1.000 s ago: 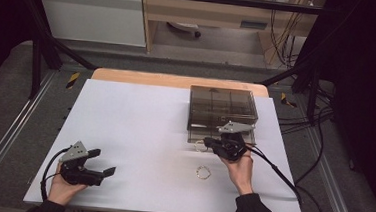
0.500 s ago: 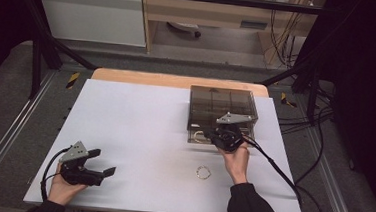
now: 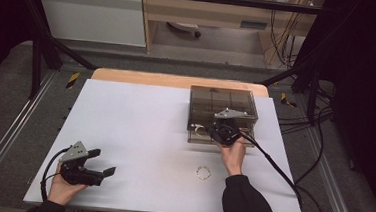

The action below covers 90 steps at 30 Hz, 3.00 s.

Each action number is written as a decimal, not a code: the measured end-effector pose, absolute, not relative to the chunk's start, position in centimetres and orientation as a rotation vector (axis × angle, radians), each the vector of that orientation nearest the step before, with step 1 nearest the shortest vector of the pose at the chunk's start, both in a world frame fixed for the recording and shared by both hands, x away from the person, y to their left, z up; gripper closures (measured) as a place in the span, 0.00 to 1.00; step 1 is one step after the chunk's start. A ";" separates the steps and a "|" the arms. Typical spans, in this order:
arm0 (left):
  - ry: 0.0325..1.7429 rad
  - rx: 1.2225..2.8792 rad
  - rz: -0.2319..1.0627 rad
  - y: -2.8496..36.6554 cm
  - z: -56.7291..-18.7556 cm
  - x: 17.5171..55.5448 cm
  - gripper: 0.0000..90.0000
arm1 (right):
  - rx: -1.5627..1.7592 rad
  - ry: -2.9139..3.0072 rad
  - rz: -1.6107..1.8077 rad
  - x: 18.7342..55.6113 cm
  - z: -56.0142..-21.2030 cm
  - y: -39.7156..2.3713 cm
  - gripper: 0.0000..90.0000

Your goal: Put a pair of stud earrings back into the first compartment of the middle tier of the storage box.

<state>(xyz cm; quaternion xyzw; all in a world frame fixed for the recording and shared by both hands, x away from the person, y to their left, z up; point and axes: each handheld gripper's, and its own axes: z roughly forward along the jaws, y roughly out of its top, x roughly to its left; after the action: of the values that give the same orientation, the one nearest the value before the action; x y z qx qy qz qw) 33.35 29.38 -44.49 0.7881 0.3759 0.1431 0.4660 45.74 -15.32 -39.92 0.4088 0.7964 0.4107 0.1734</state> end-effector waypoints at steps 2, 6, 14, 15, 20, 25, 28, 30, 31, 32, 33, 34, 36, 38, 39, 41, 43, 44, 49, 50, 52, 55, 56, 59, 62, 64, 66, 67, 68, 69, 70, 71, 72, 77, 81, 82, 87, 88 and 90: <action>0.923 1.934 0.352 29.4 -44.5 33.3 0.07 | 1.161 2.256 1.155 45.9 -40.2 -15.2 0.95; 0.923 1.934 0.351 29.4 -44.5 33.4 0.07 | 1.165 2.266 1.126 46.1 -40.8 -15.0 0.95; 0.923 1.935 0.352 29.4 -44.5 33.4 0.07 | 1.162 2.281 1.096 46.2 -41.6 -14.8 0.95; 0.922 1.936 0.352 29.4 -44.5 33.3 0.07 | 1.159 2.287 1.086 46.1 -41.6 -14.7 0.93; 0.922 1.934 0.352 29.4 -44.5 33.3 0.07 | 1.123 2.252 1.146 45.5 -40.6 -15.0 0.83; 0.922 1.935 0.352 29.4 -44.5 33.3 0.07 | 1.106 2.241 1.199 44.4 -39.4 -15.6 0.70; 0.922 1.936 0.352 29.4 -44.5 33.4 0.07 | 1.098 2.237 1.219 43.5 -38.9 -16.2 0.56; 0.922 1.937 0.353 29.4 -44.5 33.4 0.07 | 1.094 2.237 1.245 42.2 -38.5 -16.9 0.47; 0.922 1.937 0.353 29.4 -44.5 33.4 0.07 | 1.094 2.237 1.245 42.2 -38.5 -16.9 0.47; 0.923 1.937 0.351 29.4 -44.5 33.4 0.07 | 1.098 2.251 1.249 41.4 -38.4 -17.4 0.40; 0.922 1.939 0.352 29.4 -44.5 33.4 0.07 | 1.098 2.251 1.249 41.4 -38.4 -17.4 0.40; 0.922 1.940 0.353 29.3 -44.5 33.4 0.07 | 1.101 2.256 1.248 40.8 -38.4 -17.8 0.33; 0.922 1.939 0.353 29.3 -44.5 33.4 0.07 | 1.102 2.256 1.251 40.6 -38.5 -17.9 0.32; 0.924 1.938 0.354 29.4 -44.5 33.4 0.07 | 1.102 2.265 1.254 39.6 -38.6 -18.4 0.25; 0.924 1.938 0.354 29.4 -44.5 33.4 0.07 | 1.102 2.265 1.254 39.6 -38.6 -18.4 0.25; 0.926 1.936 0.354 29.4 -44.5 33.4 0.07 | 1.111 2.270 1.268 39.1 -38.8 -18.6 0.21; 0.926 1.938 0.355 29.4 -44.5 33.4 0.07 | 1.116 2.279 1.281 38.8 -39.0 -18.8 0.18; 0.926 1.940 0.356 29.3 -44.5 33.4 0.07 | 1.125 2.282 1.288 38.4 -39.2 -19.0 0.16; 0.927 1.940 0.354 29.3 -44.5 33.4 0.07 | 1.148 2.291 1.286 37.7 -40.0 -19.2 0.10; 0.927 1.940 0.354 29.3 -44.5 33.4 0.07 | 1.148 2.291 1.286 37.7 -40.0 -19.2 0.10; 0.926 1.940 0.354 29.3 -44.5 33.4 0.07 | 1.149 2.299 1.287 37.5 -40.5 -19.3 0.07; 0.929 1.939 0.353 29.3 -44.6 33.5 0.07 | 1.163 2.316 1.282 37.3 -41.3 -19.3 0.05; 0.929 1.938 0.354 29.2 -44.5 33.5 0.07 | 1.162 2.335 1.263 37.2 -41.7 -19.2 0.04; 0.930 1.940 0.355 29.2 -44.5 33.5 0.07 | 1.175 2.358 1.248 37.2 -42.3 -19.2 0.03; 0.927 1.939 0.357 29.3 -44.5 33.4 0.07 | 1.179 2.373 1.232 37.2 -42.7 -19.1 0.03; 0.926 1.940 0.357 29.2 -44.5 33.5 0.07 | 1.182 2.385 1.228 37.3 -43.0 -19.0 0.05; 0.926 1.942 0.356 29.2 -44.5 33.5 0.07 | 1.181 2.393 1.229 37.3 -43.1 -18.9 0.07; 0.926 1.943 0.356 29.2 -44.5 33.5 0.07 | 1.181 2.393 1.229 37.3 -43.1 -18.9 0.07; 0.925 1.943 0.354 29.2 -44.6 33.5 0.07 | 1.173 2.407 1.218 37.4 -43.3 -18.8 0.11; 0.925 1.943 0.354 29.2 -44.6 33.5 0.07 | 1.168 2.414 1.215 37.4 -43.4 -18.8 0.14; 0.926 1.943 0.353 29.2 -44.6 33.5 0.07 | 1.164 2.420 1.206 37.5 -43.5 -18.7 0.16; 0.927 1.942 0.353 29.2 -44.6 33.5 0.07 | 1.164 2.420 1.206 37.5 -43.5 -18.7 0.16; 0.927 1.940 0.352 29.3 -44.6 33.4 0.07 | 1.152 2.433 1.209 37.4 -43.8 -18.5 0.23; 0.922 1.943 0.350 29.2 -44.6 33.5 0.07 | 1.129 2.447 1.227 37.5 -44.2 -18.2 0.34; 0.922 1.941 0.347 29.3 -44.6 33.4 0.07 | 1.112 2.457 1.231 37.6 -44.5 -18.0 0.44; 0.922 1.940 0.348 29.3 -44.6 33.4 0.07 | 1.093 2.466 1.226 37.6 -44.6 -17.9 0.50; 0.920 1.944 0.348 29.2 -44.6 33.4 0.07 | 1.080 2.495 1.203 37.6 -44.9 -17.8 0.60; 0.920 1.944 0.348 29.2 -44.6 33.4 0.07 | 1.072 2.507 1.197 37.7 -45.0 -17.8 0.66; 0.920 1.944 0.348 29.2 -44.6 33.4 0.07 | 1.071 2.512 1.190 37.7 -45.0 -17.8 0.68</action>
<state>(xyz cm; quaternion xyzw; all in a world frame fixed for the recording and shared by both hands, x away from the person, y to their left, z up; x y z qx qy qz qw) 33.42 29.20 -44.58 0.7910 0.3742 0.1416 0.4629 37.67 -17.76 -45.03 0.3584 0.8405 0.3982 0.0811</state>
